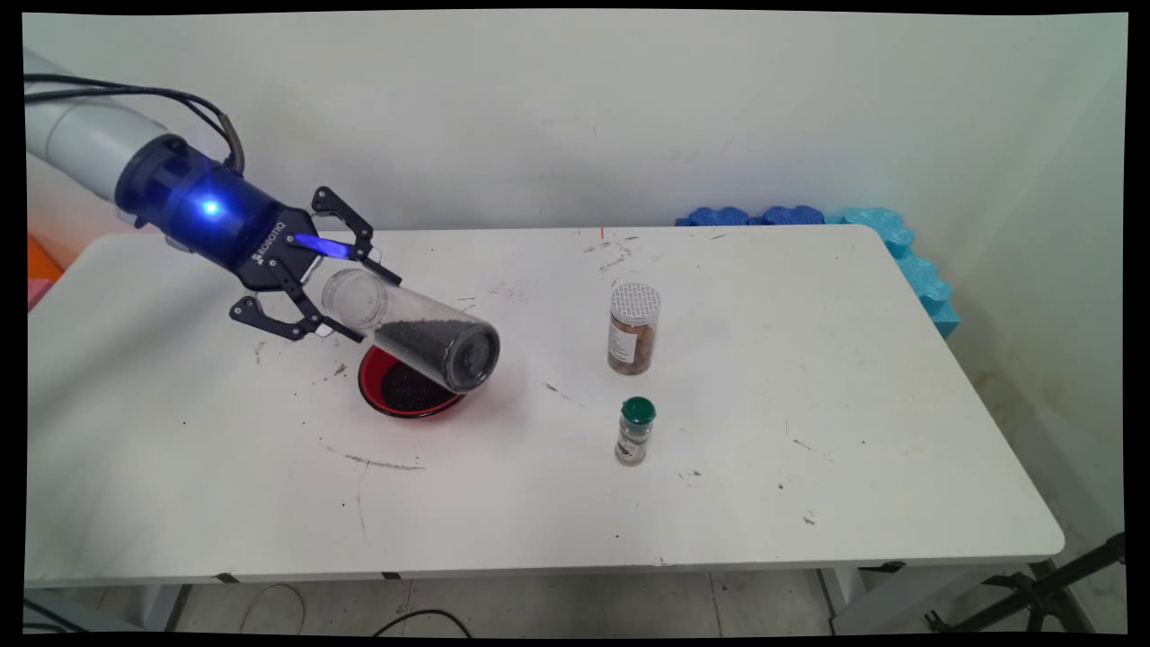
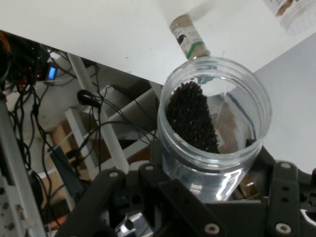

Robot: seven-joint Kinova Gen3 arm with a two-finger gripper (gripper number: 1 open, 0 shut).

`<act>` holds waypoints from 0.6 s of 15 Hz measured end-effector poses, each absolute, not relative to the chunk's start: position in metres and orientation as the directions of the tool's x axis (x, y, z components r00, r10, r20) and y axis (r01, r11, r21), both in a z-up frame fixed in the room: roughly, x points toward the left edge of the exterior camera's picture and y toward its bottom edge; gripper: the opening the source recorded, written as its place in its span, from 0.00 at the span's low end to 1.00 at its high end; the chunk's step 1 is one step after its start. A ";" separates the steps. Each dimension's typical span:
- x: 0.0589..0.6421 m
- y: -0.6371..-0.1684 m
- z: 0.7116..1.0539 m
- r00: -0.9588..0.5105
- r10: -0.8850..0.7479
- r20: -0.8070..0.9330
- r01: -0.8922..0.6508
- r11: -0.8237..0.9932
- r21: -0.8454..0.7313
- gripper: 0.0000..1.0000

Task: Pour the black seasoning powder in the red bowl

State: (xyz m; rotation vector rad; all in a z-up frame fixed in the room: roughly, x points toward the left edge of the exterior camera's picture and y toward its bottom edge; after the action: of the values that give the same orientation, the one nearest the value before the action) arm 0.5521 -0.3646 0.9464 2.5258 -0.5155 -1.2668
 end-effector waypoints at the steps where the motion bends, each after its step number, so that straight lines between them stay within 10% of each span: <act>1: 0.553 -0.365 0.946 0.557 -0.411 -0.722 -0.179 -0.908 0.379 0.00; 9: 0.560 -0.368 0.943 0.567 -0.296 -0.769 -0.075 -0.948 0.310 0.00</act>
State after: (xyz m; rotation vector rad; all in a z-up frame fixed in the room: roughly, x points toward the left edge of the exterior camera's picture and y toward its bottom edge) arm 0.5598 -0.3684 0.9433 2.5592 -0.3081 -1.3221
